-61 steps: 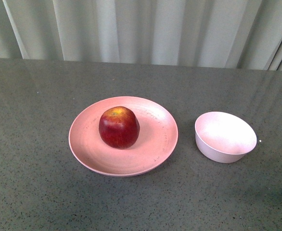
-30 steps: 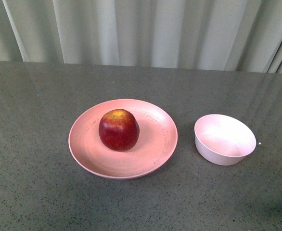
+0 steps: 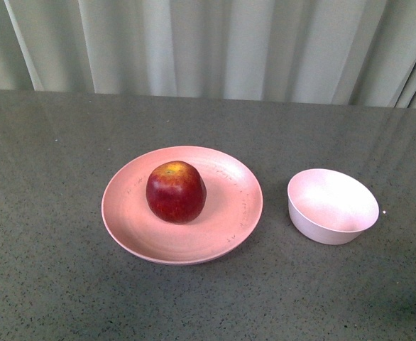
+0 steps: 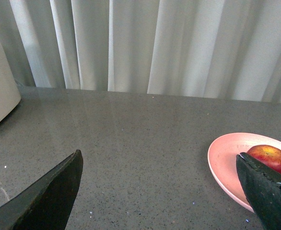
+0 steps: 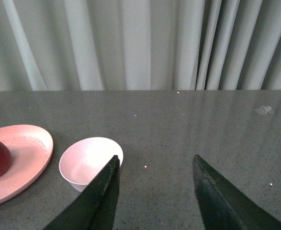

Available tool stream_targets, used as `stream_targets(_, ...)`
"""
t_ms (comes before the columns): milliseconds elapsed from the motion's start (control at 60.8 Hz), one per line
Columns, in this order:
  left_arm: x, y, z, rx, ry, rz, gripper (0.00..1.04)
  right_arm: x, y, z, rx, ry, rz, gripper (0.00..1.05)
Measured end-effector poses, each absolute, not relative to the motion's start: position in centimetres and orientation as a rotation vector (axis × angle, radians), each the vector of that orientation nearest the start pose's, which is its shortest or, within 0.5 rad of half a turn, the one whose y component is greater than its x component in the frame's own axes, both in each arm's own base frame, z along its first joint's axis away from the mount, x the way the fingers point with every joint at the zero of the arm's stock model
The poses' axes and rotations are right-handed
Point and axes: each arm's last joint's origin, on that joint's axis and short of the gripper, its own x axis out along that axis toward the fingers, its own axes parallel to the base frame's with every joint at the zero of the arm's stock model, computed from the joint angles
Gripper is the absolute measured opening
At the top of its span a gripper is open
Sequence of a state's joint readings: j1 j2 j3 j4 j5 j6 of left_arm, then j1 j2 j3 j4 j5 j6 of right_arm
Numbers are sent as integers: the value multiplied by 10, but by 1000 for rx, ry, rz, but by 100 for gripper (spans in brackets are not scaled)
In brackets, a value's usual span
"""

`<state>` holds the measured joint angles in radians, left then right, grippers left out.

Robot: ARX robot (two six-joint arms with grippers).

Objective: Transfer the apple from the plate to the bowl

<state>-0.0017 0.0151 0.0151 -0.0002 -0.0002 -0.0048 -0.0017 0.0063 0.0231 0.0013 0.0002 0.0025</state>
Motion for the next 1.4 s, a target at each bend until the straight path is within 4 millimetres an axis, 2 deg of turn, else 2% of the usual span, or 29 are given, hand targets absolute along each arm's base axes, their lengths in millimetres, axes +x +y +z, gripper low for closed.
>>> stream_targets(115, 98, 0, 167, -10, 6, -5, 96, 97, 0, 171, 2, -19, -2, 70)
stream_targets(181, 100, -1, 167, -81, 180, -32, 96, 97, 0, 171, 2, -18, -2, 82)
stream_targets(280, 118, -4, 172, -148, 284, -28, 96, 97, 0, 171, 3, -19, -2, 97)
stream_targets(444, 154, -18, 184, -182, 272, -81, 96, 97, 0, 171, 2, -19, -2, 96)
stream_targets(527, 190, -31, 189, -162, 258, -115, 96, 97, 0, 171, 2, -19, -2, 96)
stream_targets(576, 202, -35, 189, -153, 262, -127, 96, 97, 0, 171, 3, -19, -2, 96)
stream_targets(625, 227, -44, 185, -151, 287, -159, 96, 97, 0, 171, 3, -19, -2, 96)
stream_targets(773, 263, -60, 171, -121, 364, -188, 96, 97, 0, 171, 2, -19, -2, 96)
stream_targets(1185, 318, -108, 134, -75, 457, -286, 96, 97, 0, 171, 2, -19, -2, 96)
stream_targets(1399, 328, -126, 118, -63, 492, -319, 96, 97, 0, 171, 3, -19, -2, 96)
